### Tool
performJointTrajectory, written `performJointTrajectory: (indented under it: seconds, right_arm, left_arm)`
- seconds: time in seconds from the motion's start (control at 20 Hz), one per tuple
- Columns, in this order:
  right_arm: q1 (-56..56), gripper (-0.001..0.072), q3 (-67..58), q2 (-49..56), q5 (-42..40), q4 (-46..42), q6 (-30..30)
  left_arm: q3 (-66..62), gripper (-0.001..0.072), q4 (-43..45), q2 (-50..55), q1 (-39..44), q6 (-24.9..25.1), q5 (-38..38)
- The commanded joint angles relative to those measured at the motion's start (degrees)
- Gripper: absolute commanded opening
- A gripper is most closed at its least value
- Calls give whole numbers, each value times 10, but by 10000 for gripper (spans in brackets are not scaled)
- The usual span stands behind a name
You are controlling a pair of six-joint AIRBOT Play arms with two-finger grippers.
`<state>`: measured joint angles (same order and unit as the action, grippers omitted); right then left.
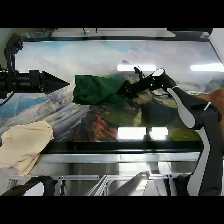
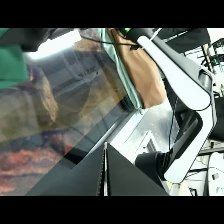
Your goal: Fold the shirts.
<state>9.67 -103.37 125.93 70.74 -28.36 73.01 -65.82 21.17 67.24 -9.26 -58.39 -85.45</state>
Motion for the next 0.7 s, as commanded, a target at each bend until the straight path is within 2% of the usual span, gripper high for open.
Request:
performJointTrajectory:
  seconds: [0.0,0.05,0.2,0.4,0.5,0.65]
  right_arm:
    - [9,55,-4,-3,-12,125,-43]
    - [8,19,-9,-4,-13,142,-45]
    - [2,18,-36,-45,-4,143,-45]
    - [-41,18,-77,-203,-9,134,-45]
    - [-79,18,-78,-310,-32,79,-33]
    - [-153,18,-78,-433,-21,-16,34]
  left_arm:
    - [0,5,0,-1,0,0,0]
    - [0,4,0,-1,0,0,-1]
    - [0,4,0,-1,-1,0,-7]
    - [0,4,-3,-1,0,-8,-20]
    - [0,4,-2,-1,0,-13,-27]
    - [0,4,-2,-1,0,-23,-31]
